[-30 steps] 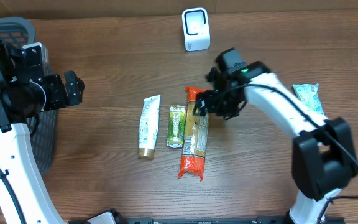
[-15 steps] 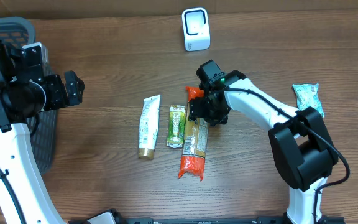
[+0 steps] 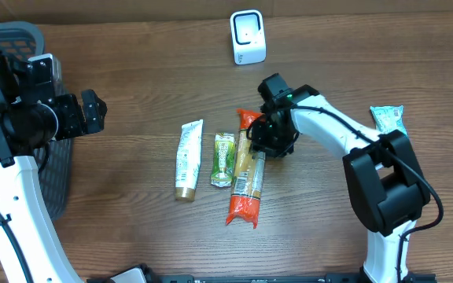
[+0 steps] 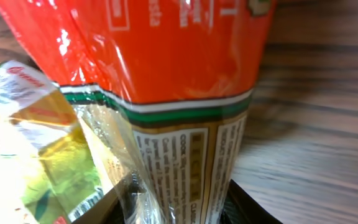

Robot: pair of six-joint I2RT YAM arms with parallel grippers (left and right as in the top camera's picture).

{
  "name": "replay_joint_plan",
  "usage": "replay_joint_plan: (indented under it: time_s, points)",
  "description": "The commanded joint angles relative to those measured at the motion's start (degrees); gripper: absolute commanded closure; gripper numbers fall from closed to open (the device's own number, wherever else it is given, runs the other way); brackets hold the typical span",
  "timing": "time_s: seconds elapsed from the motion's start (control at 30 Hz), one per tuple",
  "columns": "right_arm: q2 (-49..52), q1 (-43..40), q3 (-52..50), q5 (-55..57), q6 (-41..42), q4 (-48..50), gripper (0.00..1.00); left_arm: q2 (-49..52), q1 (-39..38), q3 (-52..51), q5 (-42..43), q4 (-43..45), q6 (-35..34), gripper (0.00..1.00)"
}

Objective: Scan the item barcode
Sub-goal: 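Grasp the spaghetti pack's top end and swing it rightward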

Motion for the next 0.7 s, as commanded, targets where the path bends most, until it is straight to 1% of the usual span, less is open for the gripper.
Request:
replay_joint_plan:
  time_s: [0.0,0.07,0.13,0.17,0.23,0.33,0.4,0.5,0.6,0.67]
  points:
    - [0.48,-3.3,2.21,0.11,-2.73,-2.32,0.59,0.17,0.15,0.81,0.85,0.02,0.85,0.0]
    - [0.48,-4.81,3.1,0.98,-4.98,-4.57,0.58,0.17,0.15,0.81,0.85,0.02,0.85,0.0]
    - [0.48,-6.27,3.74,4.26,-6.34,-7.17,0.51,0.17,0.15,0.81,0.85,0.02,0.85,0.01]
    - [0.48,-7.04,3.82,6.38,-7.21,-8.52,0.49,0.17,0.15,0.81,0.85,0.02,0.85,0.0]
    - [0.48,-8.83,3.82,12.0,-7.74,-11.76,0.48,0.17,0.15,0.81,0.85,0.02,0.85,0.0]
    - [0.48,-10.71,3.82,17.0,-7.78,-14.88,0.47,0.17,0.15,0.81,0.85,0.02,0.85,0.01]
    - [0.46,-11.89,3.85,17.25,-10.03,-15.63,0.46,0.17,0.15,0.81,0.83,0.02,0.85,0.0]
    - [0.35,-12.74,5.09,16.59,-13.33,-16.17,0.39,0.17,0.15,0.81,0.85,0.02,0.85,0.0]
    - [0.26,-12.74,9.4,16.46,-17.0,-17.25,0.36,0.17,0.15,0.81,0.85,0.02,0.85,0.0]
    - [0.26,-12.31,13.68,16.44,-20.63,-17.86,0.35,0.17,0.15,0.81,0.85,0.02,0.85,0.0]
